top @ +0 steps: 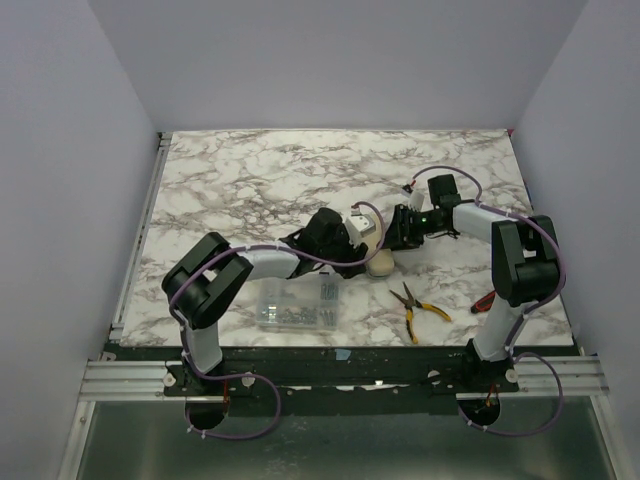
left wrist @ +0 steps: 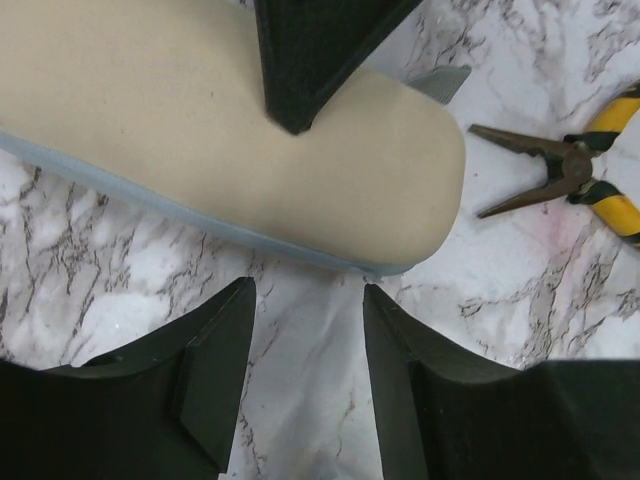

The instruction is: Open the umbrella

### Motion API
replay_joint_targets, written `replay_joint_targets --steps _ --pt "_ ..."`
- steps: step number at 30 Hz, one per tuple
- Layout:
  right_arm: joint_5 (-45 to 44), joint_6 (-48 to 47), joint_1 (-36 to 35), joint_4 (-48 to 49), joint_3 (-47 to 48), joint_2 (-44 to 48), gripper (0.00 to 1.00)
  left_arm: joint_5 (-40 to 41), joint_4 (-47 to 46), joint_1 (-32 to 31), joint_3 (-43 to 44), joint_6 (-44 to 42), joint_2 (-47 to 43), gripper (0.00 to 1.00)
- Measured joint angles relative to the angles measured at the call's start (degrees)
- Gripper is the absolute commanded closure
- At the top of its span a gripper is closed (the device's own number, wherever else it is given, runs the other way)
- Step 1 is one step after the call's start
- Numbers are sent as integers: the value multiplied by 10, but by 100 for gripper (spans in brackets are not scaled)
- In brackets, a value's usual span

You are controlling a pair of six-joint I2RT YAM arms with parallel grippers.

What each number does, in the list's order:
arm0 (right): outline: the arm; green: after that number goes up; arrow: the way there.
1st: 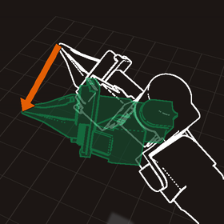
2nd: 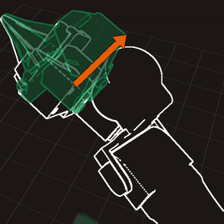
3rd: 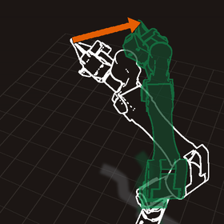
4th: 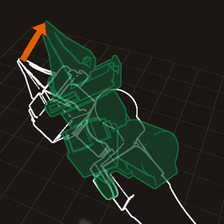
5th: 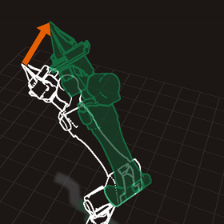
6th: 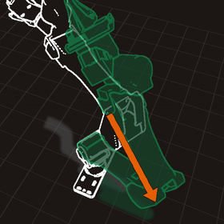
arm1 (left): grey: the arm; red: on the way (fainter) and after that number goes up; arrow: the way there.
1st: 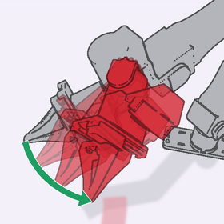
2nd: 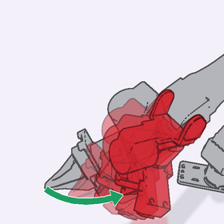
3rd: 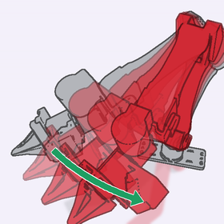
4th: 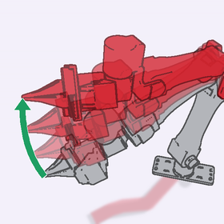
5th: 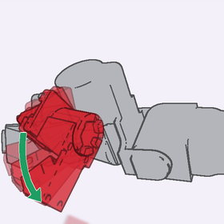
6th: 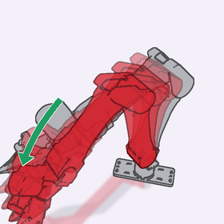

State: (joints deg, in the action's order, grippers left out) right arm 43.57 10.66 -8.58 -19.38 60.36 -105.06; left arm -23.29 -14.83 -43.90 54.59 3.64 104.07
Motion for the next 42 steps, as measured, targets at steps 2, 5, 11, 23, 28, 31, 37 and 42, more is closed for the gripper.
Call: replay_joint_targets --steps 2,5,11,23,28,31,37,42 --pt "0 0 0 0 0 0 72 6 4 1 -10 -7 0 59" --pt "0 0 0 0 0 0 72 8 8 5 -29 -13 0 63" --pt "-1 -2 0 0 0 1 74 0 -17 11 -55 -22 -18 55" --pt "-36 23 -1 5 -3 16 80 -2 -23 -1 -4 8 -28 49" --pt "-54 36 -1 14 -11 26 86 24 -1 -5 43 20 2 57" --pt "-70 43 -1 18 -16 35 88 45 17 -5 60 26 21 62" --pt "-101 47 -1 23 -20 47 90 83 52 -7 57 10 26 62" --pt "-122 48 -1 26 -20 54 94 88 54 -9 39 -14 25 56"
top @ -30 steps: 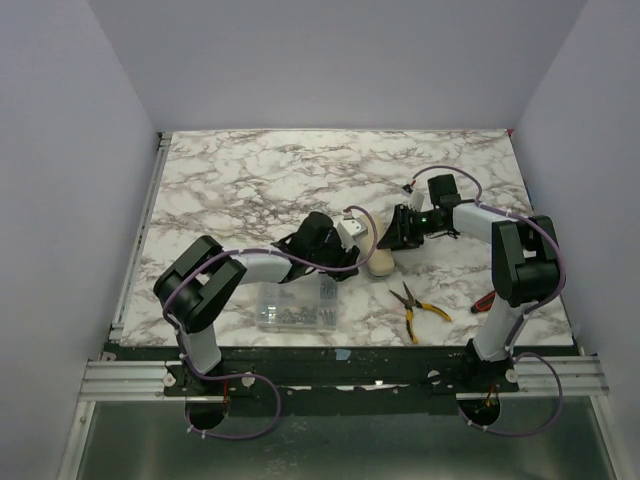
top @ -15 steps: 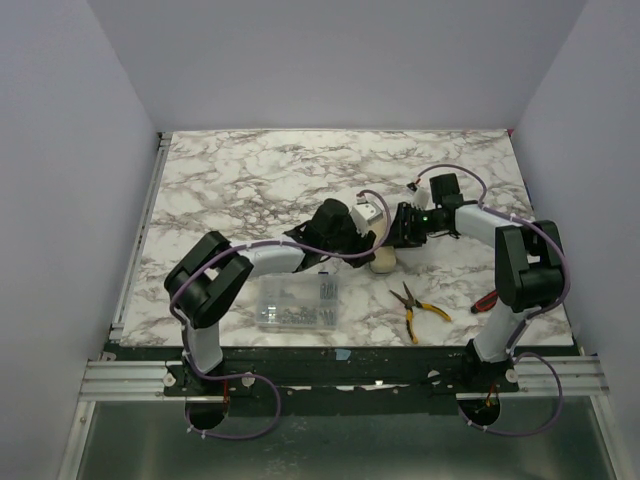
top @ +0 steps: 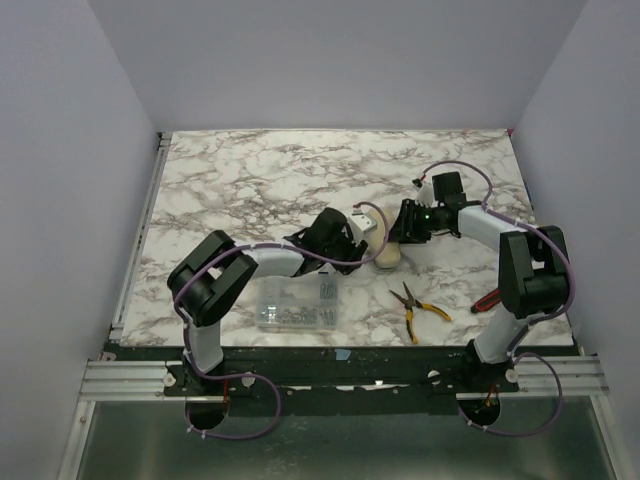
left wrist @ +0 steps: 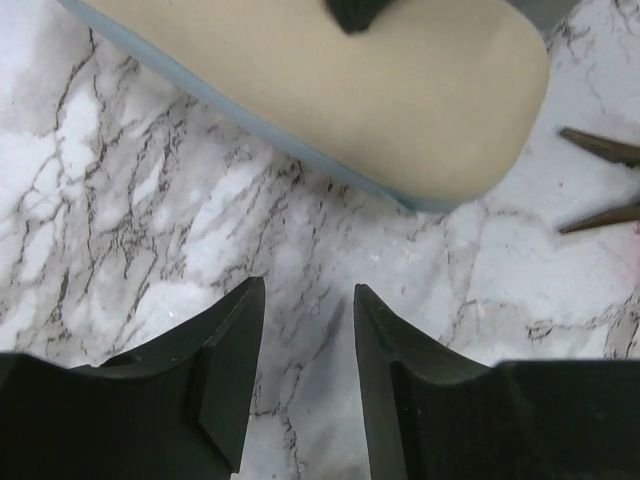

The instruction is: Open the umbrella

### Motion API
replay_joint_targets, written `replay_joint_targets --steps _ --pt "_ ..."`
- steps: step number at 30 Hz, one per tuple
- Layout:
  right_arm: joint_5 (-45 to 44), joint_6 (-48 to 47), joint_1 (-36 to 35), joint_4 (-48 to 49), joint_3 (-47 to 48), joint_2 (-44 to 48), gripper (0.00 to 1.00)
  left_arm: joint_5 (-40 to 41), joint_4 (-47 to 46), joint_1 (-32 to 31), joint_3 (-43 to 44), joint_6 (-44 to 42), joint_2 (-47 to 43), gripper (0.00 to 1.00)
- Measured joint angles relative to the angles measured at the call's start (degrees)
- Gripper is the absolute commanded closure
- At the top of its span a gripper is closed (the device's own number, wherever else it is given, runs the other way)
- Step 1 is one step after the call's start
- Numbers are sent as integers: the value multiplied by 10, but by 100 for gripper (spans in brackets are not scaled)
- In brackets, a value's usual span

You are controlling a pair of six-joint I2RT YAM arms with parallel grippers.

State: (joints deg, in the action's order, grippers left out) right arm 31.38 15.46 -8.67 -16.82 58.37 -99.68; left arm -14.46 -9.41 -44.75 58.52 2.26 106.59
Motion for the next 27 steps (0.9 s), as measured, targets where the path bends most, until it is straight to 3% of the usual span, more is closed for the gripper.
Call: replay_joint_targets --steps 6,19,27 --pt "-17 5 0 1 0 4 99 -6 -57 -5 -60 -25 -30 56" --pt "-64 29 -14 -3 2 17 99 0 -76 -24 33 -30 -5 57" --pt "-93 36 -15 -4 4 21 99 31 -67 -30 40 -29 17 60"
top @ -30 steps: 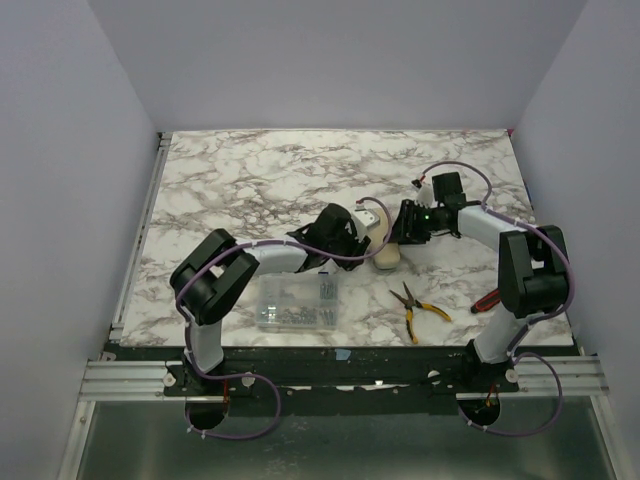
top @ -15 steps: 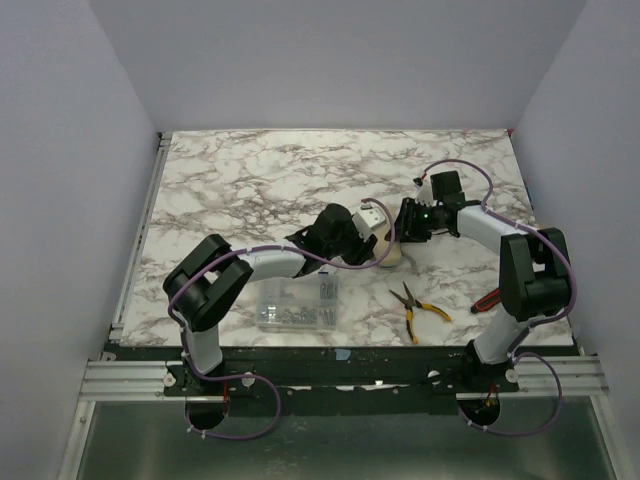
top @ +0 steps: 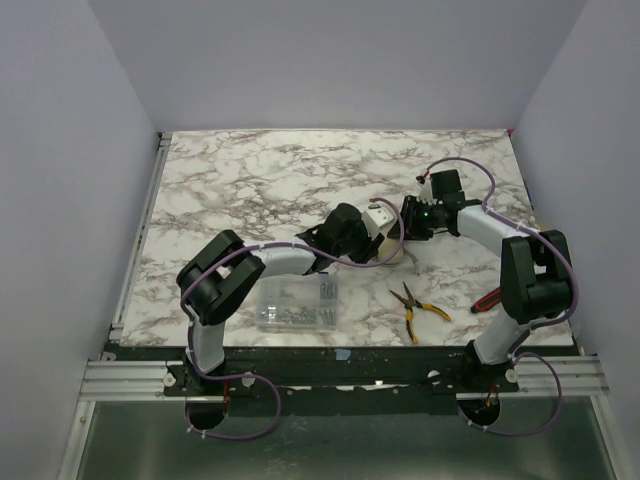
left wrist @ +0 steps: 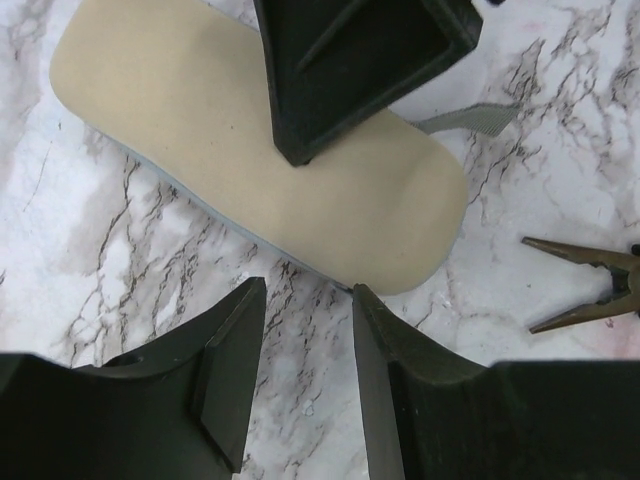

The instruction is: Open the umbrella

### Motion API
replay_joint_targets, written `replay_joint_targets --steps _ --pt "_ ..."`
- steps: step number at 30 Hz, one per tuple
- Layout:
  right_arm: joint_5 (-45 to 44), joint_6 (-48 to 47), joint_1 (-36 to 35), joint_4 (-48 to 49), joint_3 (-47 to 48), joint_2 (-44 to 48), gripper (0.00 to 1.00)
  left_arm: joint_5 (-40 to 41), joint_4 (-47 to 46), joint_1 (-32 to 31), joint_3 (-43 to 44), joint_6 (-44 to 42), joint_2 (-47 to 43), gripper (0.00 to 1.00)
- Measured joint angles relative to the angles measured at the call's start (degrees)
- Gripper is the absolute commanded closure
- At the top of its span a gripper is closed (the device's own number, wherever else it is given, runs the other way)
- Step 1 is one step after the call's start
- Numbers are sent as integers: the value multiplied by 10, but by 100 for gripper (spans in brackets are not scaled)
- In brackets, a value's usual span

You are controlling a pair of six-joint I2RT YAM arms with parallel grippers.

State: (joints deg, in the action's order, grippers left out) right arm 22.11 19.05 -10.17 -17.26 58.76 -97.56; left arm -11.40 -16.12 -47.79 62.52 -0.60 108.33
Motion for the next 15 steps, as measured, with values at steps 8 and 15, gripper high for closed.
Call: replay_joint_targets --steps 8,15 --pt "-4 -2 0 -2 2 1 99 49 35 -25 0 -37 10 59" --pt "-3 -7 0 -1 2 1 99 75 41 -35 0 -65 18 57"
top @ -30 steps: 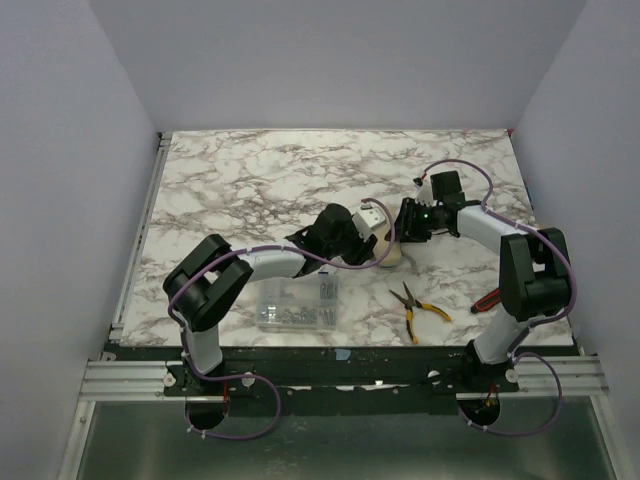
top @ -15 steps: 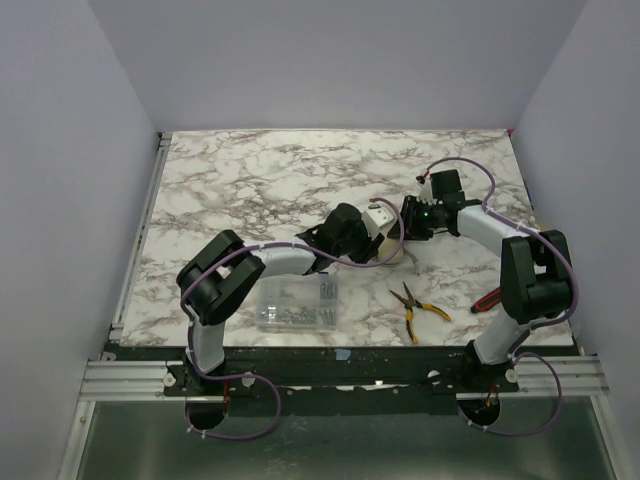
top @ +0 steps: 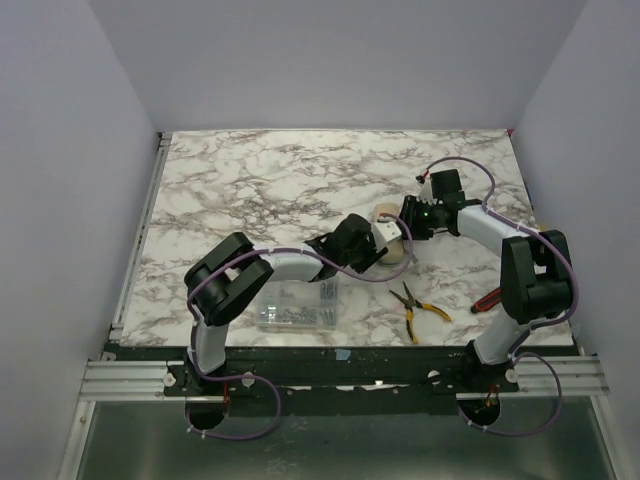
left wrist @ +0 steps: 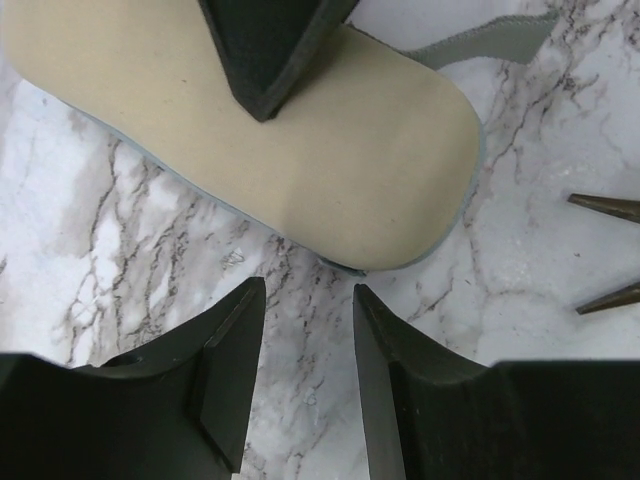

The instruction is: Open the umbrella

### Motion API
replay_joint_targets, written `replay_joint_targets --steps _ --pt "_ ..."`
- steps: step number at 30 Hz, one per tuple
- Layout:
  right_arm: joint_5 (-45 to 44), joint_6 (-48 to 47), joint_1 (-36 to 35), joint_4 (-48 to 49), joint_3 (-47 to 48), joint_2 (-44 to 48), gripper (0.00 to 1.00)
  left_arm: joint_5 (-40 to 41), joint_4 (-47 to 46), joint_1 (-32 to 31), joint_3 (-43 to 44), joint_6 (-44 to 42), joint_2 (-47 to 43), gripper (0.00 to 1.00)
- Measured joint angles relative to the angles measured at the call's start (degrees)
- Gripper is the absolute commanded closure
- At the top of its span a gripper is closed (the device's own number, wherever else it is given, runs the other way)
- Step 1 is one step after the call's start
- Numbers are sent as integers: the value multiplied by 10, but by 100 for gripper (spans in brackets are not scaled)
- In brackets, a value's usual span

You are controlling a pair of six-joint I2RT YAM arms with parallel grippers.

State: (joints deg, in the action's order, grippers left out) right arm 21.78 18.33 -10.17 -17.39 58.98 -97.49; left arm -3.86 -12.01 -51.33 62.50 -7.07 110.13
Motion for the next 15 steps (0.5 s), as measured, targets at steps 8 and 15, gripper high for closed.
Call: replay_joint_targets --steps 8,15 --pt "0 -2 0 2 -6 6 99 7 -18 7 9 25 2 52" --pt "-12 -3 3 8 -19 23 99 14 37 15 64 112 19 50"
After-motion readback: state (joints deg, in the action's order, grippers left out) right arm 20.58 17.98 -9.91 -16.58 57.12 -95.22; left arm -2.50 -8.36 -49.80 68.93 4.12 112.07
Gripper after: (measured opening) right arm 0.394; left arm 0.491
